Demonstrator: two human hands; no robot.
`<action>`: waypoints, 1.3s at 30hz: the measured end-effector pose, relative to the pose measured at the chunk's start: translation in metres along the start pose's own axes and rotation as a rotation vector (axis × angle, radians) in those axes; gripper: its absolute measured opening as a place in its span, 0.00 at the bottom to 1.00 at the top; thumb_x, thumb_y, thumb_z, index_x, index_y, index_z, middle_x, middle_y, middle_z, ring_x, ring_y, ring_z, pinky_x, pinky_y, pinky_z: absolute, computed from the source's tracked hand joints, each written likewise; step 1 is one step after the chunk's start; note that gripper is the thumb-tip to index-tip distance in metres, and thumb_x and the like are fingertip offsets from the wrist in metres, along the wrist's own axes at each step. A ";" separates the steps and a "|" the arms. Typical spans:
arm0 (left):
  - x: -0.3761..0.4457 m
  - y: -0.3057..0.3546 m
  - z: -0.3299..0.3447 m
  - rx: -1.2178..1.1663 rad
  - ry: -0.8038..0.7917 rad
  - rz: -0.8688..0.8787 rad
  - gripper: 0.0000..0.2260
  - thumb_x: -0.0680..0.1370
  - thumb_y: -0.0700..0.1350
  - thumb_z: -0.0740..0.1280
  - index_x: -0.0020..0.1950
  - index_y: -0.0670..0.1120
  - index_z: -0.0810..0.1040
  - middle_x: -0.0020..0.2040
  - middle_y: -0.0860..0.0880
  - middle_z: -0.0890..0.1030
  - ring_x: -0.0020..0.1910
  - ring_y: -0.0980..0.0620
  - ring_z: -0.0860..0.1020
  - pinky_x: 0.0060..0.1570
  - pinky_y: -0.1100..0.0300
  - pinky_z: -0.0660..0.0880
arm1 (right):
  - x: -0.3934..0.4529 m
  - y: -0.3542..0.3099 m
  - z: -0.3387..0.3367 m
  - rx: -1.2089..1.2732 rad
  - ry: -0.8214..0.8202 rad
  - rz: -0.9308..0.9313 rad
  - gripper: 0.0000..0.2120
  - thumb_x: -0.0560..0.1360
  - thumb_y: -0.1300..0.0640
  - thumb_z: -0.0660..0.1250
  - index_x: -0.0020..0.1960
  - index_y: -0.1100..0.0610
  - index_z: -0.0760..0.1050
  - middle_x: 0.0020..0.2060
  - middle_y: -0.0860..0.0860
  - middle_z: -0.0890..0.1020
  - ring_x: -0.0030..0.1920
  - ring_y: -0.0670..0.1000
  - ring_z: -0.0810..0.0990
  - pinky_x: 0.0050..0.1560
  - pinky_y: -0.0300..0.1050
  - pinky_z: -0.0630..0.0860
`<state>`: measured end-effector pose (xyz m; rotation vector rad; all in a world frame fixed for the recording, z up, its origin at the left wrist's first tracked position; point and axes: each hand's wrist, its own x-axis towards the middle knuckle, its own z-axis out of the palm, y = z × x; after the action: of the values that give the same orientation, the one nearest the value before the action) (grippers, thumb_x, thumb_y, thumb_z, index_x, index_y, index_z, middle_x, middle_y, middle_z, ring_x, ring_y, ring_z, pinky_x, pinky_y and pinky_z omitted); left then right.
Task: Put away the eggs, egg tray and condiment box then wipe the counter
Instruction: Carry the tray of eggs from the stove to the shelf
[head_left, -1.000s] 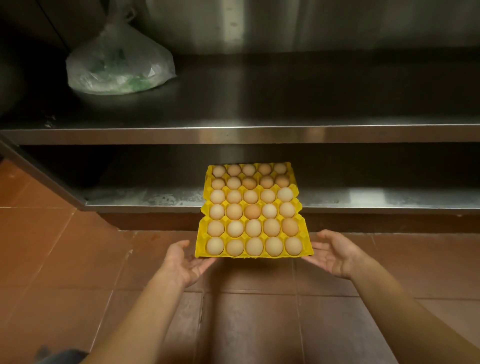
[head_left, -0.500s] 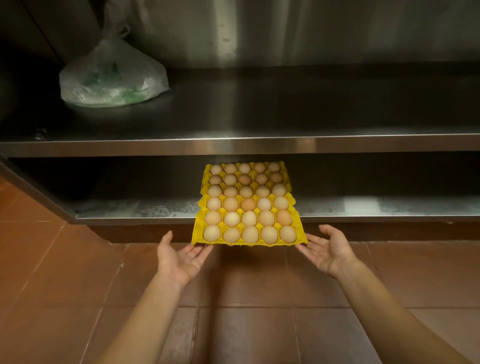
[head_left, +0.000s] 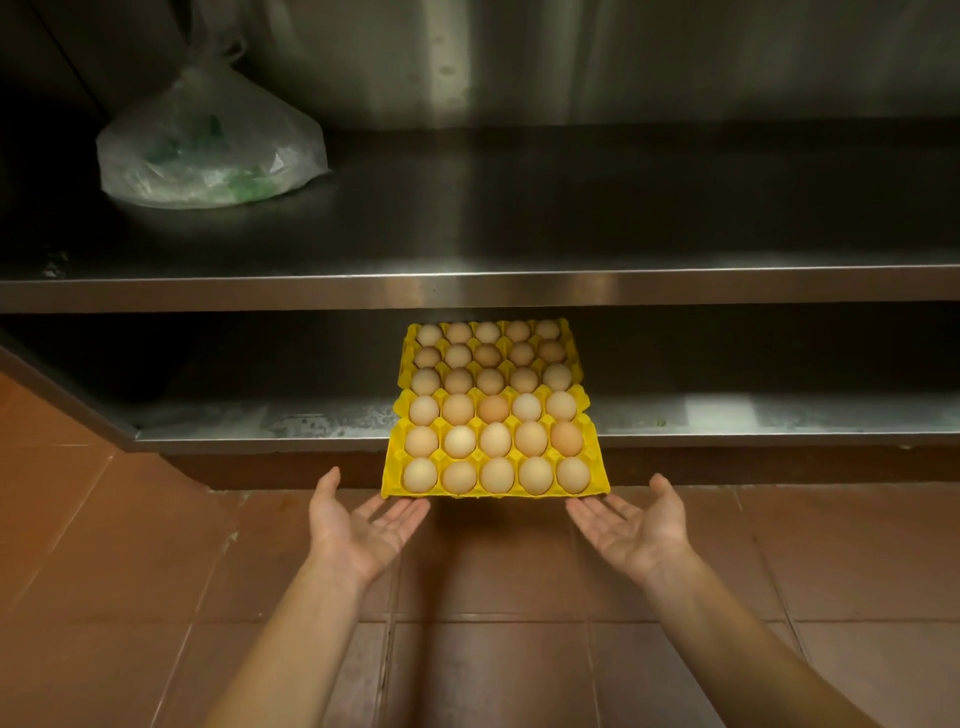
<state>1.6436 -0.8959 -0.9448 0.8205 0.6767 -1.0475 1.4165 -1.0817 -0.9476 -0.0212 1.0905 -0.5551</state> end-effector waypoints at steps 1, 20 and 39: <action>0.001 -0.001 -0.001 -0.018 -0.005 -0.002 0.35 0.77 0.62 0.65 0.74 0.39 0.64 0.65 0.29 0.71 0.67 0.30 0.72 0.65 0.36 0.70 | 0.002 0.002 -0.001 0.010 0.001 -0.003 0.37 0.79 0.35 0.55 0.74 0.65 0.62 0.66 0.68 0.73 0.65 0.68 0.74 0.65 0.62 0.72; 0.023 0.002 0.022 -0.067 -0.196 0.036 0.35 0.79 0.62 0.61 0.78 0.42 0.61 0.65 0.29 0.72 0.68 0.29 0.71 0.64 0.33 0.70 | 0.025 -0.009 0.035 0.111 -0.145 -0.070 0.34 0.80 0.38 0.55 0.76 0.61 0.62 0.72 0.66 0.68 0.71 0.67 0.69 0.70 0.62 0.68; 0.036 0.011 0.035 -0.033 -0.331 0.076 0.38 0.77 0.66 0.60 0.81 0.45 0.57 0.77 0.38 0.65 0.73 0.32 0.66 0.69 0.34 0.65 | 0.030 -0.013 0.055 0.098 -0.305 -0.040 0.37 0.80 0.37 0.55 0.81 0.57 0.50 0.78 0.62 0.59 0.76 0.63 0.62 0.74 0.62 0.61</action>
<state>1.6700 -0.9393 -0.9521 0.6200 0.3787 -1.0689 1.4676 -1.1194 -0.9427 -0.0404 0.7668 -0.6184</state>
